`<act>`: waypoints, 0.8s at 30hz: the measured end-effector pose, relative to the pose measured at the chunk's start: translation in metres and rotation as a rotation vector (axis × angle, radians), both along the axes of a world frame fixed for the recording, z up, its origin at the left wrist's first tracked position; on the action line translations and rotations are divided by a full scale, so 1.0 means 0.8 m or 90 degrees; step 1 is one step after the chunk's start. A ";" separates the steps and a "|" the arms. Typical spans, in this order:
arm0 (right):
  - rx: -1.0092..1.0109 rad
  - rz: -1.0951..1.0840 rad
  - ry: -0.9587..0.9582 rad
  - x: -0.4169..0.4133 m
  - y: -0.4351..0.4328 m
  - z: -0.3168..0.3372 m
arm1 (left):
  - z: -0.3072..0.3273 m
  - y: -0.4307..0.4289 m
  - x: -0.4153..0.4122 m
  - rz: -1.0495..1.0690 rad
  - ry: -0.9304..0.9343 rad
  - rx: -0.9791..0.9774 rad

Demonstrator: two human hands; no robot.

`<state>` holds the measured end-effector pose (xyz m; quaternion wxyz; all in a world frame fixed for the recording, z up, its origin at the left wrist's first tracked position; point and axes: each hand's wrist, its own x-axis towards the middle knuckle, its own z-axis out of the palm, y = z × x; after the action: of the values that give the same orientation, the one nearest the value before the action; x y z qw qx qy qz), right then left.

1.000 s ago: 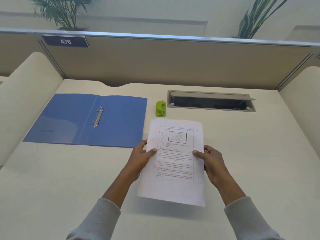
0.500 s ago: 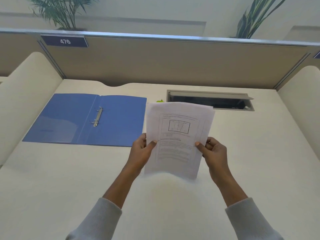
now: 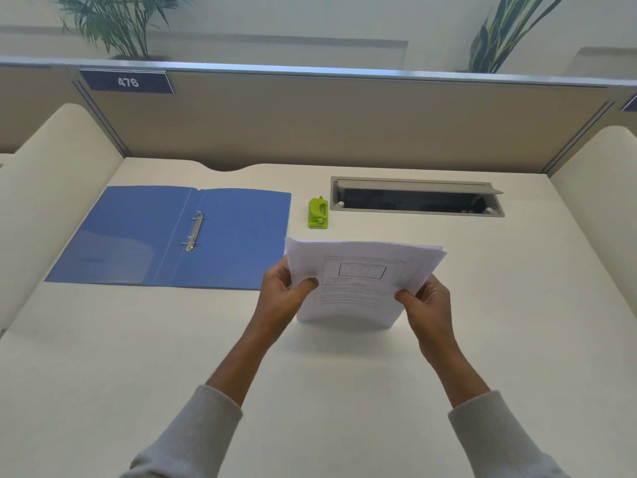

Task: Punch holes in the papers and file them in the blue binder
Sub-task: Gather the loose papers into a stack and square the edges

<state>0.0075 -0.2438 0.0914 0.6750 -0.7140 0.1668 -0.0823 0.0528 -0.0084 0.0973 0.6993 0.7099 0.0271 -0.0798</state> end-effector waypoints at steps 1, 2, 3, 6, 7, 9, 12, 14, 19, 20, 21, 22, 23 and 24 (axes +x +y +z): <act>-0.001 -0.001 -0.004 0.001 0.000 0.000 | -0.001 0.000 0.001 0.004 -0.009 -0.003; 0.000 -0.002 -0.006 0.001 0.001 0.001 | -0.001 -0.001 0.000 0.009 -0.014 -0.010; 0.000 -0.002 -0.007 0.002 0.003 0.000 | -0.002 -0.003 -0.001 0.015 -0.015 -0.018; -0.011 -0.001 -0.001 0.004 0.008 -0.008 | -0.004 -0.012 -0.007 0.021 -0.012 -0.029; -0.015 -0.005 0.000 0.004 0.010 -0.012 | -0.006 -0.016 -0.009 0.022 -0.008 -0.028; -0.017 -0.017 0.000 0.004 0.015 -0.017 | -0.008 -0.021 -0.011 0.026 -0.002 -0.019; -0.013 -0.035 -0.012 0.005 0.020 -0.012 | -0.007 -0.023 -0.010 0.037 -0.004 -0.011; -0.010 -0.043 -0.019 0.006 0.019 -0.010 | -0.001 -0.022 -0.010 0.039 -0.015 -0.022; -0.016 -0.036 -0.011 0.002 0.016 -0.020 | -0.006 -0.018 -0.013 0.045 -0.005 -0.042; -0.015 -0.037 -0.006 -0.001 0.017 -0.024 | -0.010 -0.019 -0.015 0.048 0.002 -0.041; -0.015 -0.041 -0.002 -0.002 0.018 -0.027 | -0.014 -0.019 -0.017 0.049 0.009 -0.039; -0.016 -0.044 0.000 -0.004 0.018 -0.030 | -0.017 -0.019 -0.019 0.048 0.012 -0.036; -0.020 -0.047 0.001 -0.005 0.019 -0.030 | -0.020 -0.020 -0.020 0.049 0.015 -0.034; -0.023 -0.050 0.003 -0.005 0.019 -0.031 | -0.021 -0.020 -0.020 0.050 0.016 -0.030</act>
<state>0.0038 -0.2287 0.0669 0.6579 -0.7192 0.1947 -0.1099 0.0367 -0.0246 0.0803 0.7182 0.6903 0.0621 -0.0618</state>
